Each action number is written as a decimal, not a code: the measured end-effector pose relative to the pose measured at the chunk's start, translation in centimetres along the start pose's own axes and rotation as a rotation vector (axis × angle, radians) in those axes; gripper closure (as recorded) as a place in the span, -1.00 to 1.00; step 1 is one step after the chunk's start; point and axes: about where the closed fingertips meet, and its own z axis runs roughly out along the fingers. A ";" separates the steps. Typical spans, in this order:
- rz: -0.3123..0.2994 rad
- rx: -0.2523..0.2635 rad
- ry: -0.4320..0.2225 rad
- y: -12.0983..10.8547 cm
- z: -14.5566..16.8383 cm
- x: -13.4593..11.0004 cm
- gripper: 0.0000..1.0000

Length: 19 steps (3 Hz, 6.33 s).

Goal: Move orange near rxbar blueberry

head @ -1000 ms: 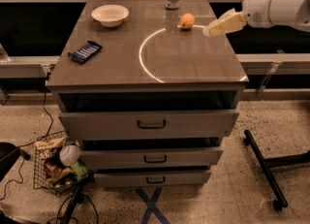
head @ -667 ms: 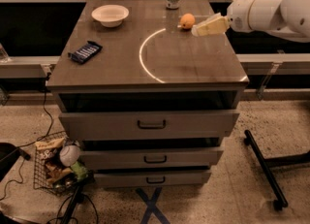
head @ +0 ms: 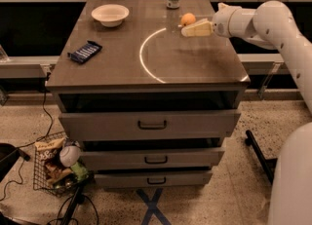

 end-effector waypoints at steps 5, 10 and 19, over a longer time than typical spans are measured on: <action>0.125 -0.088 -0.106 0.3 8.9 1.3 -1.00; 0.124 -0.108 -0.056 1.8 11.4 2.8 0.74; -0.190 -0.314 -0.018 11.5 4.6 -8.9 1.00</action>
Offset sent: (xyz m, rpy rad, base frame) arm 0.0697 0.0209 -0.0262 0.2112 -0.0153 0.0450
